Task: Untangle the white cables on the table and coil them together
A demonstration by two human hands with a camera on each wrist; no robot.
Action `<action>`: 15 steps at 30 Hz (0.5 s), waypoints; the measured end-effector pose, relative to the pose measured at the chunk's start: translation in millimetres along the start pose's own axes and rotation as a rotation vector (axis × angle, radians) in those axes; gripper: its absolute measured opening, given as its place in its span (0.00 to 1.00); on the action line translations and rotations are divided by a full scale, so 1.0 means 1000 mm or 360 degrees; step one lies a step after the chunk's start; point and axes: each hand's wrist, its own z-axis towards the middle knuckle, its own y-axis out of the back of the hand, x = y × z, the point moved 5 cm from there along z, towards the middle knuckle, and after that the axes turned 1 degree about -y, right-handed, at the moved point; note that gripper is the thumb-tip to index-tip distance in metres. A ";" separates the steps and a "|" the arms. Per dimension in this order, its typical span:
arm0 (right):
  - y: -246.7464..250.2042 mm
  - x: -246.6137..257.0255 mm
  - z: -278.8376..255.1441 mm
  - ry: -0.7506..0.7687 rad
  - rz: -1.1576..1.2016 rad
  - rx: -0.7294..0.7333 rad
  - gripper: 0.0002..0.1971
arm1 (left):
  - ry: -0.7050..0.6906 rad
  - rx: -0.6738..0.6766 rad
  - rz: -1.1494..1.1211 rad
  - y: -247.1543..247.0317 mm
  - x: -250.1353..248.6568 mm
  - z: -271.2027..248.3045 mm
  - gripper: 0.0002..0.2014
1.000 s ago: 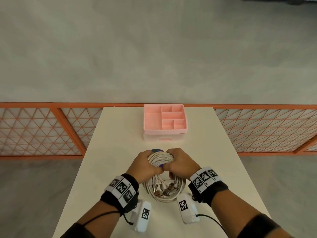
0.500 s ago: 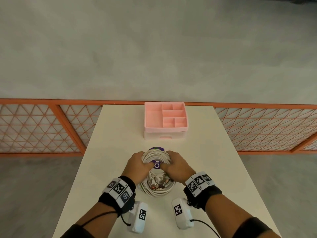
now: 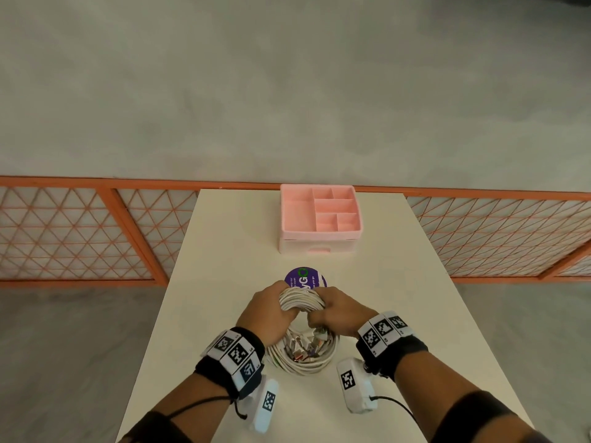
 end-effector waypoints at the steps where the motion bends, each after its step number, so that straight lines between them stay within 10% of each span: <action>1: 0.001 -0.003 0.003 -0.0020 -0.0047 0.0018 0.11 | -0.0001 0.0007 0.0019 -0.002 0.001 0.002 0.08; 10: 0.012 -0.043 0.063 -0.0095 -0.0330 0.0402 0.19 | 0.0193 0.0050 0.0240 -0.033 0.039 0.048 0.04; 15: 0.022 -0.080 0.103 -0.0108 0.0074 0.0048 0.19 | 0.0422 -0.0024 0.0264 -0.047 0.067 0.078 0.07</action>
